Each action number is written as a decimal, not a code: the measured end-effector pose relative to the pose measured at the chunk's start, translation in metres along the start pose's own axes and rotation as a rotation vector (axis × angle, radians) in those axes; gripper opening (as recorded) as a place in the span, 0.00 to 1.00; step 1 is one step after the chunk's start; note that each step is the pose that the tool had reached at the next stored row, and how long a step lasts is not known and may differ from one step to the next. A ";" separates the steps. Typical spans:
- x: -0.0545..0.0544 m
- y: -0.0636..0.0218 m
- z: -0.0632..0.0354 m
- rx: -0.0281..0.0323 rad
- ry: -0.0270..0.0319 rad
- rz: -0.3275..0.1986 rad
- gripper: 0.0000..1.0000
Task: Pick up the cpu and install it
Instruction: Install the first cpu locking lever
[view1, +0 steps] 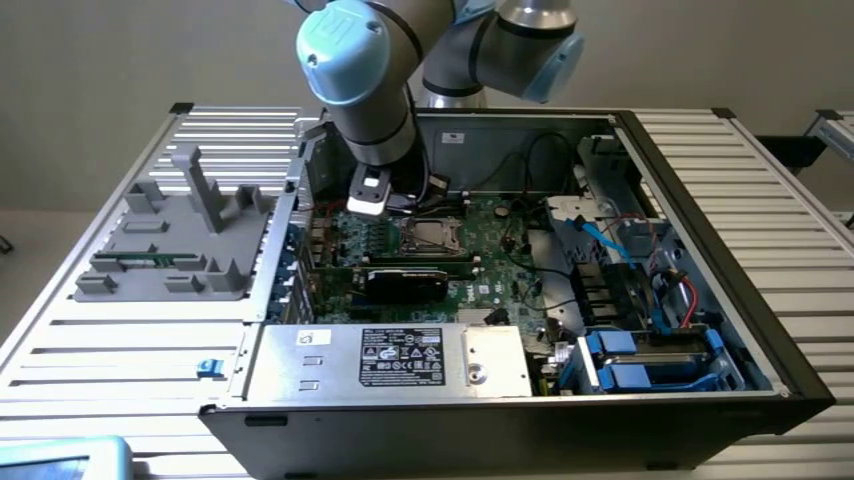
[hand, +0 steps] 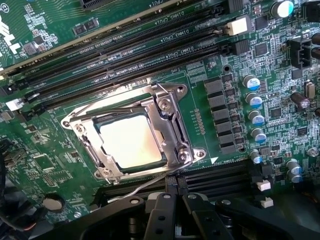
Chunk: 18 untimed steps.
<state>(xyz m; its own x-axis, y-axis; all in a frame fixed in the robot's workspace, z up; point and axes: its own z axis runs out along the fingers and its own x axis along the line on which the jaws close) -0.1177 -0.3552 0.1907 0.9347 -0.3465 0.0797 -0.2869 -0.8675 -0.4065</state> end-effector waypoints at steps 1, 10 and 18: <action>0.000 0.0001 0.0002 0.0000 0.0001 0.000 0.11; 0.003 0.0009 0.0017 -0.0014 0.0008 0.000 0.11; 0.007 0.0008 0.0024 -0.0040 0.0020 0.001 0.11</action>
<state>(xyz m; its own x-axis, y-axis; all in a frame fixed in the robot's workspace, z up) -0.1112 -0.3573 0.1887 0.9340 -0.3480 0.0811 -0.2886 -0.8686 -0.4029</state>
